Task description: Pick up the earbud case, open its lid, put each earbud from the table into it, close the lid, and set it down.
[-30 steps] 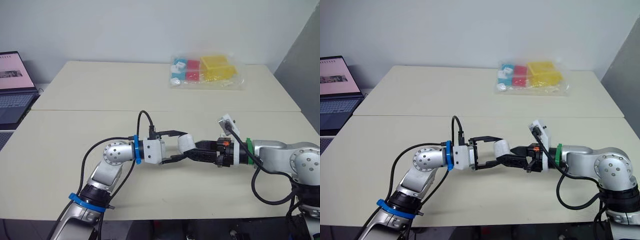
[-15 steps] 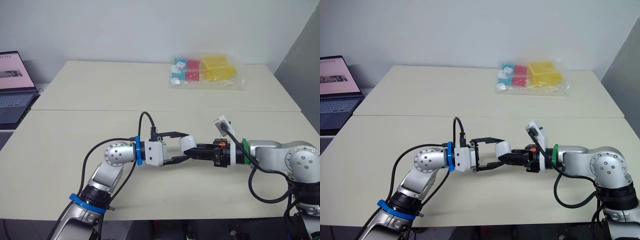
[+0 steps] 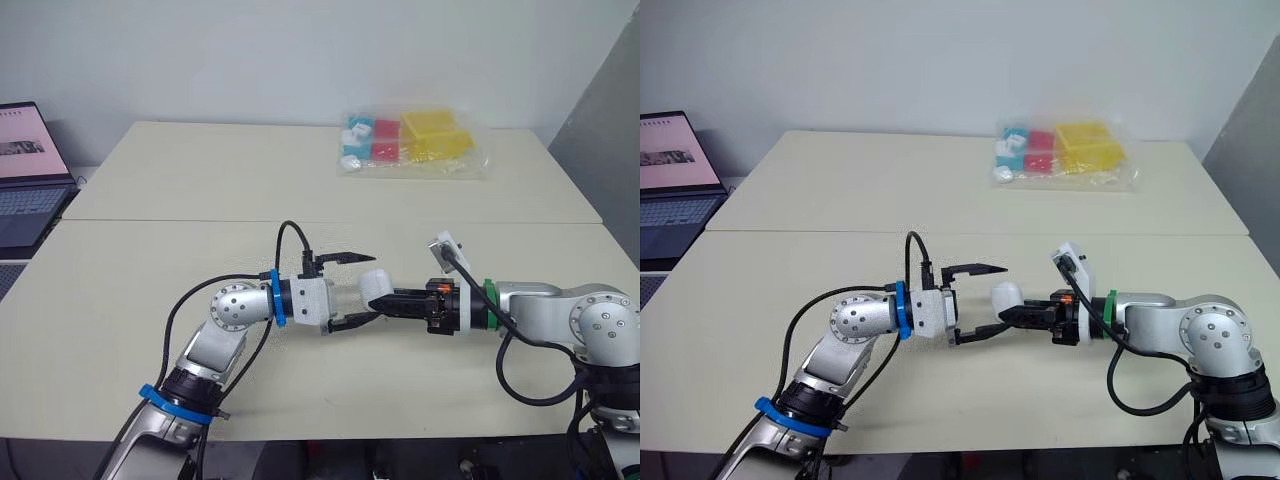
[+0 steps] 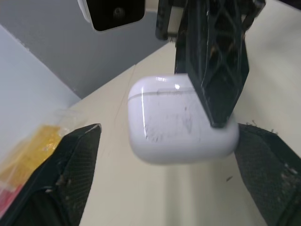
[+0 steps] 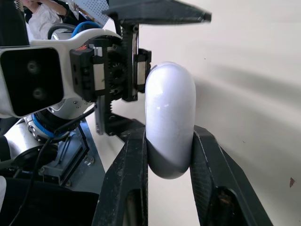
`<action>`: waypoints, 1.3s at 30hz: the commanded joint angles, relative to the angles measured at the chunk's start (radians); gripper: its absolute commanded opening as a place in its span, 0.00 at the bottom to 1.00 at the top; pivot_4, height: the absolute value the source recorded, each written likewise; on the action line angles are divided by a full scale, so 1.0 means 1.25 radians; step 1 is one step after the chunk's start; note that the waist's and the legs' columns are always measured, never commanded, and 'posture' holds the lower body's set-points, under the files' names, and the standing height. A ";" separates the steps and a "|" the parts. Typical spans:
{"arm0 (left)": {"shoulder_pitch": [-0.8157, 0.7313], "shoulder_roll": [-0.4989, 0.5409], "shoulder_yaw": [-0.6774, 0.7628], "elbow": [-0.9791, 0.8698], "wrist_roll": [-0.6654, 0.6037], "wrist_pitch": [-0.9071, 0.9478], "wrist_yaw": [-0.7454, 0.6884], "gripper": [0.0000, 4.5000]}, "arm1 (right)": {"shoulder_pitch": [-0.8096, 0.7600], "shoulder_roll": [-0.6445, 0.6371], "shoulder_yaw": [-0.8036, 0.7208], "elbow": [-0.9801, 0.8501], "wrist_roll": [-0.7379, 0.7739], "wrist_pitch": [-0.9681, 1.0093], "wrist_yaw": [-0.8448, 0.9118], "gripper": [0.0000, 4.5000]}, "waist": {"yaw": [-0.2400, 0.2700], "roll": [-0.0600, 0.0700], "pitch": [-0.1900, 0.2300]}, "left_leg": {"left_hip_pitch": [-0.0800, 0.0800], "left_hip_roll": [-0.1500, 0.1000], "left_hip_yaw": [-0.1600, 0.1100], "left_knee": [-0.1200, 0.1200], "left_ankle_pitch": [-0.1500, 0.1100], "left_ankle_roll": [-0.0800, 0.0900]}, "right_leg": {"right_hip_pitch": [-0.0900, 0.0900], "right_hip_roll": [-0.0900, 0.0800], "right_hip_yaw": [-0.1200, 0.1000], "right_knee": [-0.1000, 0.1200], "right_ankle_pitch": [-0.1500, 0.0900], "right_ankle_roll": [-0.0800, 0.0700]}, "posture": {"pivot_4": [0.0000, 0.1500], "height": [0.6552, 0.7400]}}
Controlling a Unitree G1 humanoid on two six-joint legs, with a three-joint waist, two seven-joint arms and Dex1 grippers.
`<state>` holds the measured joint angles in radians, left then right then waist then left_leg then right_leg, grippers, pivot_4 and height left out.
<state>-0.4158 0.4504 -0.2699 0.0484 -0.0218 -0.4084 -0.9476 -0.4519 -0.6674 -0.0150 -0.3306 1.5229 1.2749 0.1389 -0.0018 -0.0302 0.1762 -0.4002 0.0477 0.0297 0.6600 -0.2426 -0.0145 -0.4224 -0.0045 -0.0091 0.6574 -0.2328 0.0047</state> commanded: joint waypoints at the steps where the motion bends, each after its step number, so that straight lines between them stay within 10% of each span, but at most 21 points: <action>1: -0.008 0.015 0.009 -0.007 -0.004 0.002 0.001 1.00 | -0.010 -0.024 -0.012 -0.015 0.002 0.001 0.022 0.17 | 0.000 0.000 0.000 | 0.000 0.000 0.000 0.000 0.000 0.000 | 0.000 0.000 0.000 0.000 0.000 0.000 | 1.00 1.00; 15: -0.106 0.059 -0.047 -0.252 -0.147 0.726 -0.071 1.00 | -0.175 -0.421 0.321 -0.140 -0.745 -0.318 0.560 0.17 | 0.000 0.003 0.002 | -0.001 -0.001 0.000 -0.008 0.000 0.000 | -0.002 0.000 -0.001 -0.009 0.000 0.000 | 1.00 1.00; 39: -0.211 -0.004 -0.113 -0.259 -0.165 0.853 -0.050 1.00 | -0.180 -0.290 0.326 -0.147 -0.959 -0.383 0.722 0.17 | 0.000 0.002 0.003 | -0.001 -0.002 0.000 -0.010 0.000 0.000 | -0.003 0.002 0.000 -0.008 -0.002 0.000 | 1.00 1.00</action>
<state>-0.6595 0.4525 -0.4116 -0.2612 -0.2249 0.6736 -1.0131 -0.6784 -1.0332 0.4239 -0.4906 0.3324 0.8113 1.0293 -0.0023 -0.0274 0.1796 -0.4012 0.0456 0.0301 0.6472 -0.2426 -0.0147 -0.4257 -0.0023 -0.0092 0.6473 -0.2350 0.0047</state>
